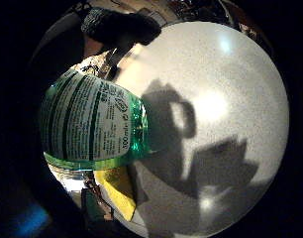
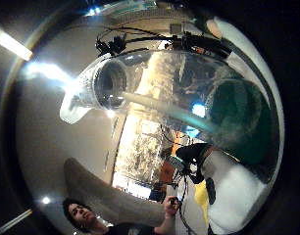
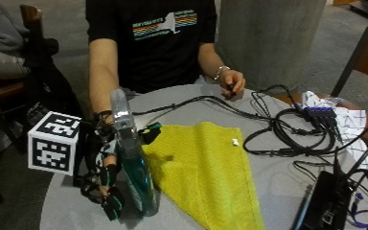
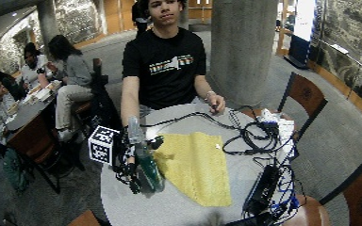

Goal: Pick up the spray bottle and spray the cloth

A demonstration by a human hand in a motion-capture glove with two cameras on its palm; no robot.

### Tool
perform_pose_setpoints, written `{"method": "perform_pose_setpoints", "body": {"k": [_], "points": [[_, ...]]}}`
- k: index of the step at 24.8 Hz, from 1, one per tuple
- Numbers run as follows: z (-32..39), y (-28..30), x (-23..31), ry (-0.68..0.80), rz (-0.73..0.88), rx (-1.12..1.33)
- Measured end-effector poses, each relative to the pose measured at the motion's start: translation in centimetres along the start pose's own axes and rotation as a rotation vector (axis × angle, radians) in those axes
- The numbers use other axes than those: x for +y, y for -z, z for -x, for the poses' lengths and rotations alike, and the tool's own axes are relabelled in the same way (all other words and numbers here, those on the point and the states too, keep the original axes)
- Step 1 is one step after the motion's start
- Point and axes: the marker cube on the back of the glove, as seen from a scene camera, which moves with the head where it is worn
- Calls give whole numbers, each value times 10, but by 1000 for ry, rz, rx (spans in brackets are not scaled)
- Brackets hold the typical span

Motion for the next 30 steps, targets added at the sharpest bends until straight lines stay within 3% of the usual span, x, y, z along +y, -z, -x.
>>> {"method": "perform_pose_setpoints", "body": {"k": [11,20,30], "points": [[1,-10,-13,-51,6,-159],[4,-10,-10,-9,-32,-134],[33,24,46,45,125,-97]]}}
